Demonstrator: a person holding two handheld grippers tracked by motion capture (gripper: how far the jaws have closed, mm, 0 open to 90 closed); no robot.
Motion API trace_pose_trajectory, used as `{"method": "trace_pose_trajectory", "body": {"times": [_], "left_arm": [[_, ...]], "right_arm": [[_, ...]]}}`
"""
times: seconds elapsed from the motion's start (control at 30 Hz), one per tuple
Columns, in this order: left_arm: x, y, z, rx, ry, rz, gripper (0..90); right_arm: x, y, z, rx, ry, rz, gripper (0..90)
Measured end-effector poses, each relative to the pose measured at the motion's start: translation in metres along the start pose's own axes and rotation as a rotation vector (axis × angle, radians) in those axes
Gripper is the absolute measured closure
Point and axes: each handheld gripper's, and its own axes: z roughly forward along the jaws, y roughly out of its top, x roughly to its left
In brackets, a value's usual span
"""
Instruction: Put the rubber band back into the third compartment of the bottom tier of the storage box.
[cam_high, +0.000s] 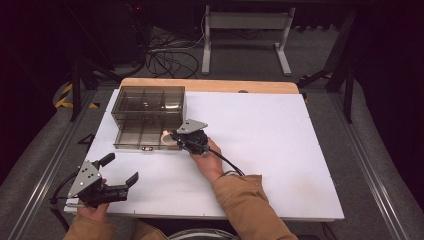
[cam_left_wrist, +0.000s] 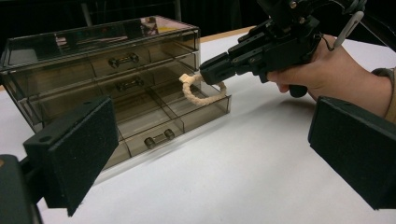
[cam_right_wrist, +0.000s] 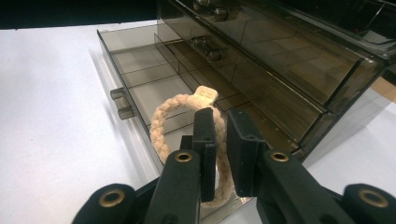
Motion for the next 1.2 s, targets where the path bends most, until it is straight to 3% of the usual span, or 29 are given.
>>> {"method": "trace_pose_trajectory", "body": {"times": [0.3,0.5,0.83,0.97,1.2], "left_arm": [[0.000,0.000,0.000,0.002,0.000,0.002,2.5],[0.000,0.000,0.000,0.000,0.000,0.002,2.5],[0.000,0.000,-0.001,-0.001,0.001,-0.001,2.5],[0.001,0.000,-0.002,-0.002,0.004,0.002,2.5],[0.002,-0.001,-0.004,-0.004,0.008,-0.001,2.5]], "right_arm": [[0.000,-0.003,0.006,0.011,0.015,-0.004,74.8],[-0.002,-0.004,0.008,-0.006,0.028,0.004,54.8],[-0.008,-0.004,0.005,-0.020,0.046,0.048,38.1],[-0.011,-0.003,0.002,0.003,0.051,0.066,43.7],[-0.017,-0.001,-0.014,0.045,0.055,0.079,80.6]]}}
